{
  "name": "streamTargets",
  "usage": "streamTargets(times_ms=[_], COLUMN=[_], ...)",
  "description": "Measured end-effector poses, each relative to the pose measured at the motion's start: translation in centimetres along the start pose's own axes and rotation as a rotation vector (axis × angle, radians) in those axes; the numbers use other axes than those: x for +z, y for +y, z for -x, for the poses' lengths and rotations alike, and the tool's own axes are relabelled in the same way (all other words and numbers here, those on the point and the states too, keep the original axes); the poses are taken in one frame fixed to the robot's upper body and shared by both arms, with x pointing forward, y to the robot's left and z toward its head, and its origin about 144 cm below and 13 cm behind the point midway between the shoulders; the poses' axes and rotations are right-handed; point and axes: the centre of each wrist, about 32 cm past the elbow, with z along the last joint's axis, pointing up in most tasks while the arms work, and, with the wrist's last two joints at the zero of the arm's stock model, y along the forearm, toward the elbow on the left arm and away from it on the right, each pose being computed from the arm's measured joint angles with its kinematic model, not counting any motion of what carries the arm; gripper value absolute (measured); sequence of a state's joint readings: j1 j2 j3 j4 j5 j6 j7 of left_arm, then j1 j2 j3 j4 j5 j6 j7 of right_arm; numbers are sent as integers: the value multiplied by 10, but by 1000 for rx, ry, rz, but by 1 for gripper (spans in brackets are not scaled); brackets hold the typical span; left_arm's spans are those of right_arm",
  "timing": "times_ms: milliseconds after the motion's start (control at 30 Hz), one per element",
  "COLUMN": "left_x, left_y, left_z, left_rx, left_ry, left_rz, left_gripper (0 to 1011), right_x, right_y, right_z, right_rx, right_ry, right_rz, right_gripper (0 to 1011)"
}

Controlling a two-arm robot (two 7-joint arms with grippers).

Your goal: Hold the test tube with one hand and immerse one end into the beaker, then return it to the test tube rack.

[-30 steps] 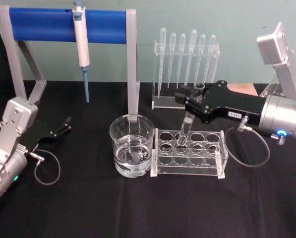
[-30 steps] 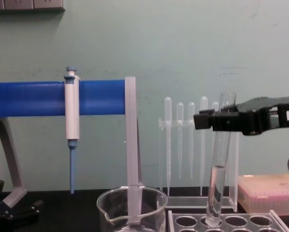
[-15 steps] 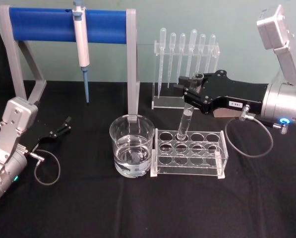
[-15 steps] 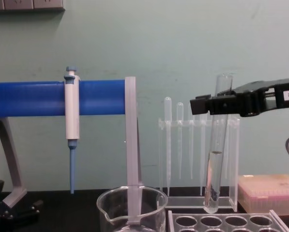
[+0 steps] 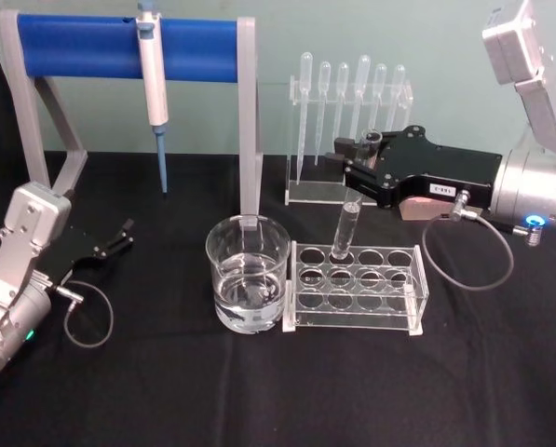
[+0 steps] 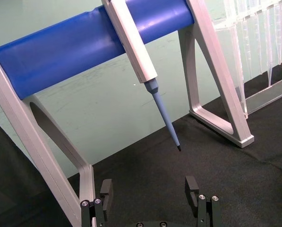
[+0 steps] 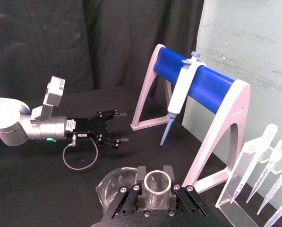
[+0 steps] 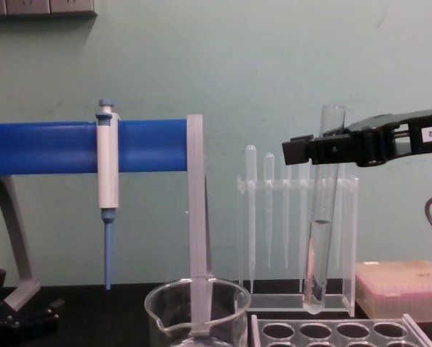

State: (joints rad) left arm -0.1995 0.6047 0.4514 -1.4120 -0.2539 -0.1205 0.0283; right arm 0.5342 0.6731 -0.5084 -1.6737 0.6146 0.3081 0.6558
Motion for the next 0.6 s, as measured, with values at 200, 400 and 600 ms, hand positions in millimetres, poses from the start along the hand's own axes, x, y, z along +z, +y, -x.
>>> streamTargets(times_ms=[200, 400, 600], left_x=[0, 0, 0], left_y=[0, 0, 0], left_z=[0, 0, 0], left_rx=[0, 0, 0], left_ry=[0, 0, 0], left_rz=[0, 0, 0], left_gripper=[1000, 1000, 1000], right_x=[0, 0, -1], right_y=[0, 0, 0], right_z=[0, 0, 0], right_rx=[-1, -1, -2], right_ry=[0, 1, 1], right_rz=[0, 0, 0], right_gripper=[221, 221, 221])
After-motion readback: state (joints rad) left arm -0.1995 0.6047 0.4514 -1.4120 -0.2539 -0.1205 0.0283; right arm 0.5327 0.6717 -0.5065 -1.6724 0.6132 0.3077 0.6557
